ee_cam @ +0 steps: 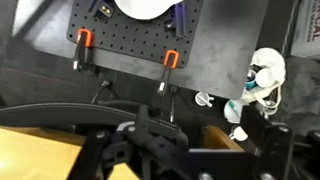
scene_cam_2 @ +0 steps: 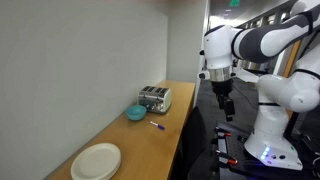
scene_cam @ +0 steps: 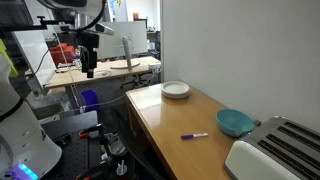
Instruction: Put the marker into the blue bowl.
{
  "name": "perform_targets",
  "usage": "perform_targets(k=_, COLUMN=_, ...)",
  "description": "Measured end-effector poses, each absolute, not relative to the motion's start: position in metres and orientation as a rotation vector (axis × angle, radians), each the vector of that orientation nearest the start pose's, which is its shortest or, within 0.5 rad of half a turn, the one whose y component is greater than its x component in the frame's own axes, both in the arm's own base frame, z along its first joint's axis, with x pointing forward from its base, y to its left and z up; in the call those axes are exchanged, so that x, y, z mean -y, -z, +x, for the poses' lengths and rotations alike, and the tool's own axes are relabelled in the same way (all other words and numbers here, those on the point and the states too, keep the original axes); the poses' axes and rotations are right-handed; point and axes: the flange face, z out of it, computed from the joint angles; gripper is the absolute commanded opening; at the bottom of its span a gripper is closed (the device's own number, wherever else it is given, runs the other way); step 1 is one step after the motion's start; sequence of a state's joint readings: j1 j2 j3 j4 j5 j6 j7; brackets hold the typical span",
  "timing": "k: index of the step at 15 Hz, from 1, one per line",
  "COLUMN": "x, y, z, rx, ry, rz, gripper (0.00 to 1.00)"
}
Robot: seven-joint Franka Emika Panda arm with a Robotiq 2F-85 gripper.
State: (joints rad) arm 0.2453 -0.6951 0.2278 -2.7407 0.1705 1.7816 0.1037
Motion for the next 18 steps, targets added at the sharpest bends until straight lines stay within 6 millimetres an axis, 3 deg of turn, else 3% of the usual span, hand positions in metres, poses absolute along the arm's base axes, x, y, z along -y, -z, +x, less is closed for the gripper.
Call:
perform_targets(k=11, x=-0.143, y=-0.395, z=0.265, rx=0.372, ry=-0.405, rz=-3.147, gripper=1.00)
perform_targets(k=14, x=-0.131, y=-0.398, z=0.284, rx=0.319, ry=-0.276, rz=-3.162, gripper=1.00)
perform_targets(k=18, x=-0.088, y=-0.400, z=0.329, rx=0.171, ry=-0.029, rz=-3.210, gripper=1.00)
